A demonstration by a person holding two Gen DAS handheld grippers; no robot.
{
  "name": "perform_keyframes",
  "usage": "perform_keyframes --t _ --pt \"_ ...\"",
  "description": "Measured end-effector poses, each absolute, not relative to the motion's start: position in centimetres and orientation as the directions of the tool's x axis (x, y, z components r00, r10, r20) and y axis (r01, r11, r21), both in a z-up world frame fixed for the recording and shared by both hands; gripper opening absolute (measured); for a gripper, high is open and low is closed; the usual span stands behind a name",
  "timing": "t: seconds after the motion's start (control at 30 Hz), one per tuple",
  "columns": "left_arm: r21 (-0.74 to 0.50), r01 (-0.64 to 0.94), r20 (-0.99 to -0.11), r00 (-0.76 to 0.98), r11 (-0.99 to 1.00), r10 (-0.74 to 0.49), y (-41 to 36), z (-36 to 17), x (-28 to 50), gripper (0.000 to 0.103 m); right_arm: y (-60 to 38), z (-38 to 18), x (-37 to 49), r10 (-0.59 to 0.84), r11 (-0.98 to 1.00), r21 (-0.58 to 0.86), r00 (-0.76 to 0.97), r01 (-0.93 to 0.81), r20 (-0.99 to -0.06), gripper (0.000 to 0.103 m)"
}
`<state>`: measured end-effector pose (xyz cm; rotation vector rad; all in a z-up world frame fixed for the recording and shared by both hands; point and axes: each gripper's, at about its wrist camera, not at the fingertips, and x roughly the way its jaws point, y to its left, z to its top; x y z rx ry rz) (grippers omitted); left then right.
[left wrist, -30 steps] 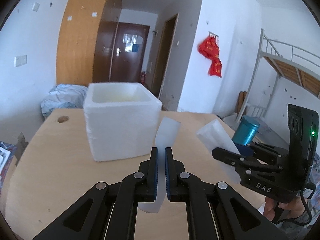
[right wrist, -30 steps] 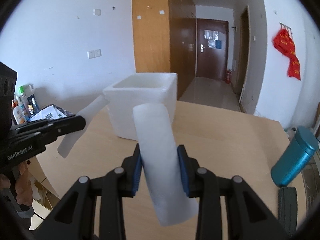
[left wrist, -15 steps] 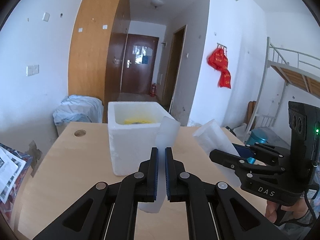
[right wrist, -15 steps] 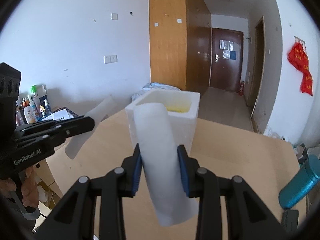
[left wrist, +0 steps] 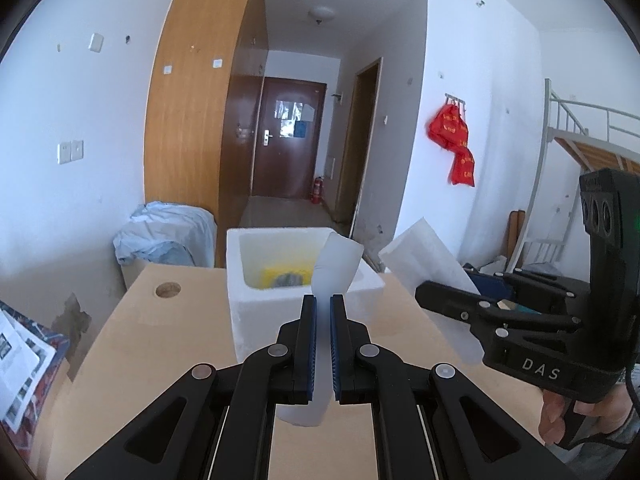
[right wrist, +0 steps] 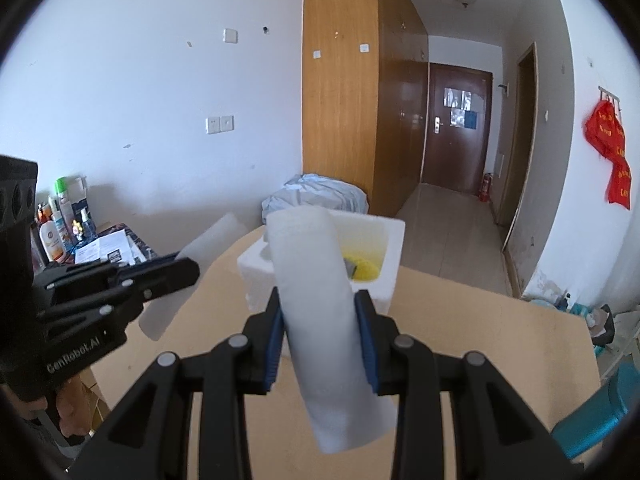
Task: Organize soft objects
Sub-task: 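Carry the foam strip and foam block up over the white foam box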
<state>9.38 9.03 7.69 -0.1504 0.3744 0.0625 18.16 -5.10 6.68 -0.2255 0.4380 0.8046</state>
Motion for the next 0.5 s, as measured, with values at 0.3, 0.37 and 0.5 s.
perform_keyframes --t 0.3,0.37,0.5 --pt "-0.172 -0.109 -0.361 0.932 0.979 0.04 11.1 8.5 13.5 0.006 -2.9 8.2 21.0 0.64 0.67 -0.056 0.614 -0.74 -0.463 0.038" --pt "-0.171 -0.115 -0.356 0.933 0.979 0.048 11.5 8.7 14.3 0.006 -2.6 8.0 21.7 0.639 0.668 -0.052 0.609 -0.742 -0.47 0.038" --pt "-0.158 -0.115 -0.366 0.929 0.981 0.05 11.9 8.4 15.8 0.006 -2.3 7.2 22.8 0.641 0.664 -0.043 0.598 -0.747 -0.481 0.038"
